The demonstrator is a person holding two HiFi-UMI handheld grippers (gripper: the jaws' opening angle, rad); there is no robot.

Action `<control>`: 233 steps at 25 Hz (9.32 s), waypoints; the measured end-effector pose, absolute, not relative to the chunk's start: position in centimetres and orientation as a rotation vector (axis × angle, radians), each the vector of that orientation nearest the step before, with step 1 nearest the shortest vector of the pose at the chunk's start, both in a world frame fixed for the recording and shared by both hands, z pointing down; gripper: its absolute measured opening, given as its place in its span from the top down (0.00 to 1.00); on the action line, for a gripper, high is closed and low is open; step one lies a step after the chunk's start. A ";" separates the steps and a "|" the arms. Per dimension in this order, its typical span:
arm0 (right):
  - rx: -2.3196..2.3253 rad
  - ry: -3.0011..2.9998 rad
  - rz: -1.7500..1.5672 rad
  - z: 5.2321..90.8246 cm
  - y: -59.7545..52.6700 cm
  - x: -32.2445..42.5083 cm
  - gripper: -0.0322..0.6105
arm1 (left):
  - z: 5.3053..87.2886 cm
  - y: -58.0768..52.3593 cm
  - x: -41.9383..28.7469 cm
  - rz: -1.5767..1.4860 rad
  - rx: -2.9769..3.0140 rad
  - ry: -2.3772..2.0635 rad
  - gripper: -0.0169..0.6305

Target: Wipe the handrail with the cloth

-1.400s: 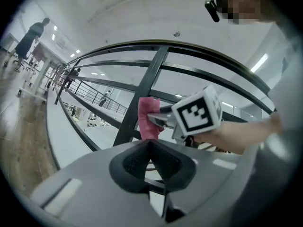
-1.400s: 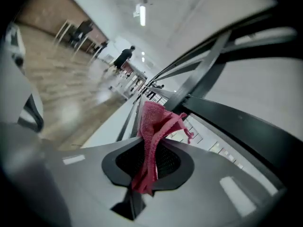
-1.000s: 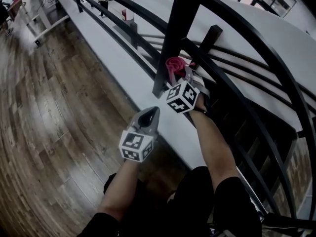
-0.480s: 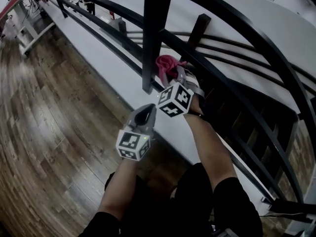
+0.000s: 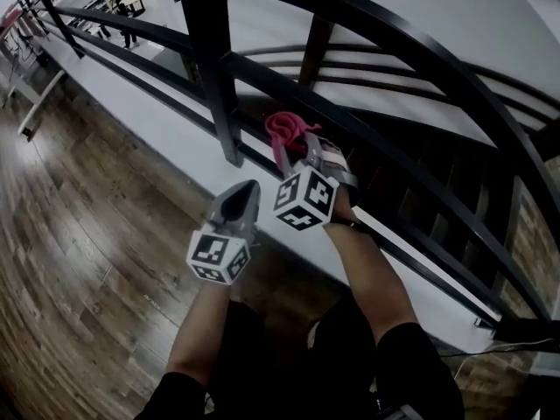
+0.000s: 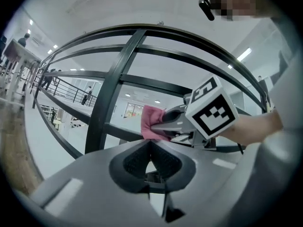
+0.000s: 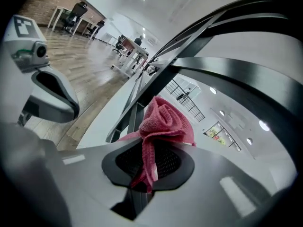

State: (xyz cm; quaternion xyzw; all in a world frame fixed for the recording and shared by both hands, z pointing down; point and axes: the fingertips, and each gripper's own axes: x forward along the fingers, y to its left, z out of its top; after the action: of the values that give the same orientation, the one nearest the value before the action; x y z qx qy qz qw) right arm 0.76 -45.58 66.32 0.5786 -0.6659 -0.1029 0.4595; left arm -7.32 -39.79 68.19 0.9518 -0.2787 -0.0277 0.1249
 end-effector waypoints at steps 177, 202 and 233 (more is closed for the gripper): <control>2.327 -1.001 -0.250 60.0 14.6 37.4 0.88 | 65.4 8.3 30.2 -0.083 3.122 0.497 0.97; 1.583 -1.919 -0.340 68.2 -31.0 -2.6 0.88 | 72.5 -31.5 -6.6 0.080 2.971 -0.600 0.97; 1.579 -1.702 0.164 85.9 -55.3 -2.0 0.88 | 84.2 -44.9 -10.1 0.223 2.772 -0.833 0.97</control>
State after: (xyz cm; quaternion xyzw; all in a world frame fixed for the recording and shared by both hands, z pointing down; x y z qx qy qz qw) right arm -1.97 -55.27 85.89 0.6229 -0.6716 0.0648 0.3958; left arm -10.12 -44.94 84.22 0.9481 -0.2848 0.0762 0.1192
